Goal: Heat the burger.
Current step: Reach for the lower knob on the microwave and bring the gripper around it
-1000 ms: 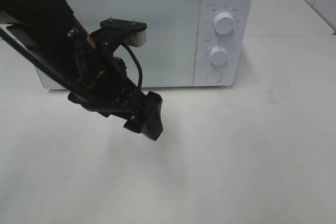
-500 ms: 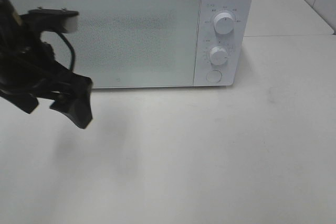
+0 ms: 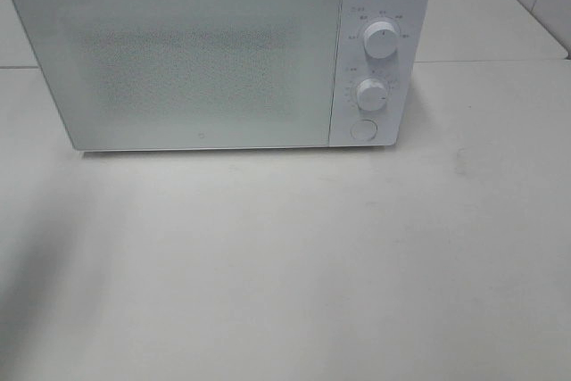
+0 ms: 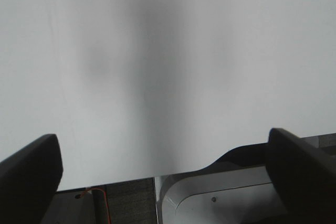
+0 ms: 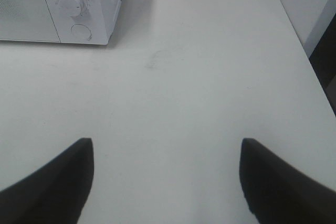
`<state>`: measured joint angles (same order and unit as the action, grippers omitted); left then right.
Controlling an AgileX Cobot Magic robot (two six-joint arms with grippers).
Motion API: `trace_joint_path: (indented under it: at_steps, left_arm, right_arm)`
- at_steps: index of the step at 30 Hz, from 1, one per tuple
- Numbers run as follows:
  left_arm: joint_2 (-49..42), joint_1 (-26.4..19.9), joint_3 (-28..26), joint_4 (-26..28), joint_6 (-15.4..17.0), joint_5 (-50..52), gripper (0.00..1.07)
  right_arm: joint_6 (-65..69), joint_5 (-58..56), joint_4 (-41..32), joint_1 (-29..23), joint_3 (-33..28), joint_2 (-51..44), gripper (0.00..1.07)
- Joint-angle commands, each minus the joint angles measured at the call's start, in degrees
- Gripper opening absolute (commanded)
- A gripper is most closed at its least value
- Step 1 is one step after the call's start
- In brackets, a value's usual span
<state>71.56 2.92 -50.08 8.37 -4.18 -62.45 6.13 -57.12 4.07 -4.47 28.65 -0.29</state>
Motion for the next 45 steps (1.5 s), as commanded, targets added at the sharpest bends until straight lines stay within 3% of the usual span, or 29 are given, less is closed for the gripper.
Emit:
trace_joint_path:
  at_steps: [1, 5, 8, 10, 24, 45]
  left_arm:
    - [-6.4, -3.6, 2.7, -0.8, -0.2, -1.5, 0.98]
    - [-15.9, -6.2, 7.1, -1.7, 0.2, -2.2, 0.98]
    - [-17.6, -6.2, 7.7, -1.7, 0.2, -2.3, 0.98]
    - [-26.7, -6.2, 11.0, -1.7, 0.0, -2.7, 0.98]
    - [-51.5, -6.2, 20.2, -2.2, -0.2, 1.1, 0.98]
    - [-72.1, -6.1, 20.4, -0.9, 0.0, 1.0, 0.98]
  right_arm:
    - [-0.5, 0.2, 0.1, 0.2, -0.2, -1.5, 0.75]
    - [-0.5, 0.2, 0.1, 0.2, -0.2, -1.5, 0.75]
    - [-0.5, 0.2, 0.1, 0.2, -0.2, -1.5, 0.75]
    - [-0.5, 0.2, 0.1, 0.2, -0.2, -1.5, 0.75]
    - [-0.5, 0.2, 0.1, 0.2, -0.2, -1.5, 0.75]
    - [-0.6, 0.2, 0.1, 0.2, -0.2, -1.5, 0.75]
